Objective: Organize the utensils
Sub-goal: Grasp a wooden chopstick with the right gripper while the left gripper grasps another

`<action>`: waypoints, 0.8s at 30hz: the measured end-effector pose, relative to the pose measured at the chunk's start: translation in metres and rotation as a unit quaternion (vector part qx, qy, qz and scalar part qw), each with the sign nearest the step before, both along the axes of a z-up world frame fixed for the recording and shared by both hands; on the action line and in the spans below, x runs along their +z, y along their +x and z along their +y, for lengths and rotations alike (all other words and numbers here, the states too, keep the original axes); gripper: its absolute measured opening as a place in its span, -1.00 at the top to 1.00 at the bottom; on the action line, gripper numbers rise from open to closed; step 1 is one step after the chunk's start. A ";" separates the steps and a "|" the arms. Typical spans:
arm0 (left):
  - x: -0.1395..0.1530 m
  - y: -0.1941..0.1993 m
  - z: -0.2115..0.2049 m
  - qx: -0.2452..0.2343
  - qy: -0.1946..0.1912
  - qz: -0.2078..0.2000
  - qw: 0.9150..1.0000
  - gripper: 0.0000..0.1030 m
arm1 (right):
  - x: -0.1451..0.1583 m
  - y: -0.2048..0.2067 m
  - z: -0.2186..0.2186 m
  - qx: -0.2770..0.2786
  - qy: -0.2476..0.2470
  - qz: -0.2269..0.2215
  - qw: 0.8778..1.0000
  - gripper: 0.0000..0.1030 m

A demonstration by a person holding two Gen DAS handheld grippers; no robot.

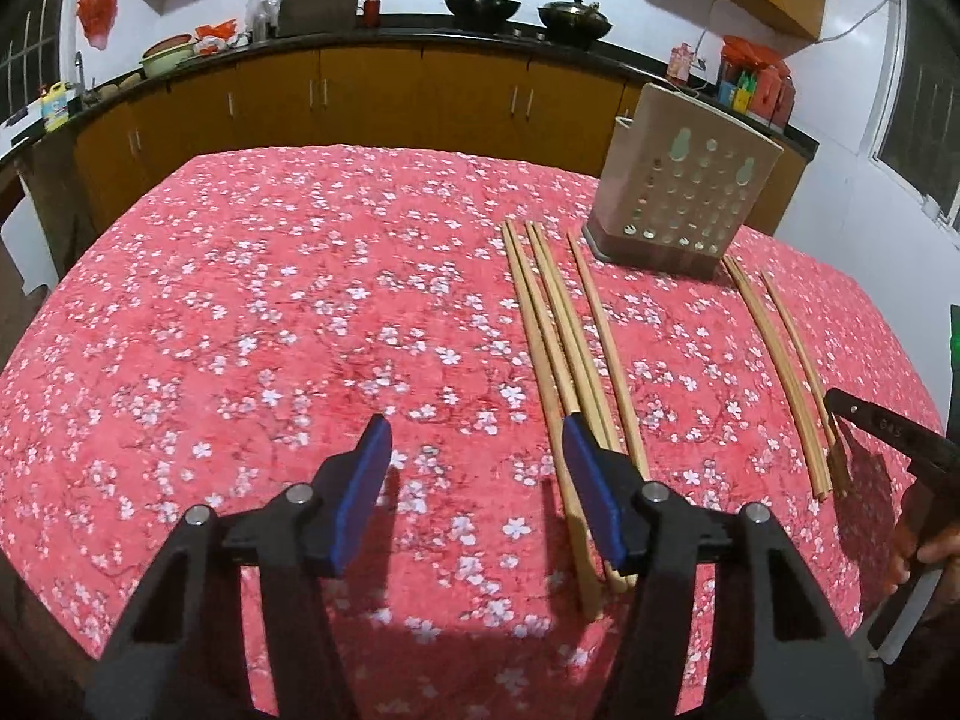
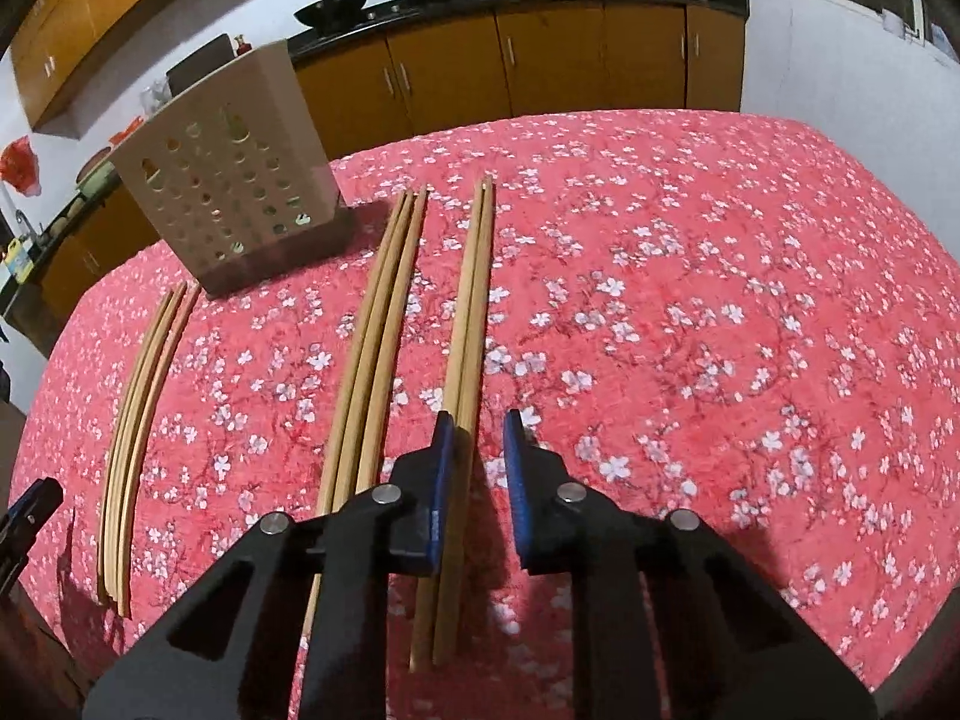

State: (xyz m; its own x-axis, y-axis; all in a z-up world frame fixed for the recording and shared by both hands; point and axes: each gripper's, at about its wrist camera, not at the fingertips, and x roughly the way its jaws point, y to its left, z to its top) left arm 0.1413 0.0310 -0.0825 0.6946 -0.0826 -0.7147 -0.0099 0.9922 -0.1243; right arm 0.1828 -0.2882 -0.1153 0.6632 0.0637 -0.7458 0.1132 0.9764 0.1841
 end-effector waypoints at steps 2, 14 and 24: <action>-0.001 0.003 -0.001 -0.004 -0.001 0.002 1.000 -0.09 | 0.000 0.002 0.001 0.002 -0.005 0.000 1.000 0.69; -0.008 0.017 -0.011 -0.024 -0.004 0.023 0.999 0.09 | -0.004 0.008 -0.005 0.002 -0.024 0.016 1.000 0.81; -0.015 0.028 -0.021 -0.047 -0.014 0.046 0.998 0.38 | -0.006 0.011 -0.009 -0.012 -0.041 0.015 0.999 0.85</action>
State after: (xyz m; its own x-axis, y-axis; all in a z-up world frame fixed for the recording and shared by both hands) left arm 0.1691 0.0096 -0.0978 0.6137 -0.1658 -0.7719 0.0713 0.9853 -0.1550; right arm 0.1940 -0.2970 -0.1212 0.6406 -0.0134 -0.7678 0.1410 0.9849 0.1005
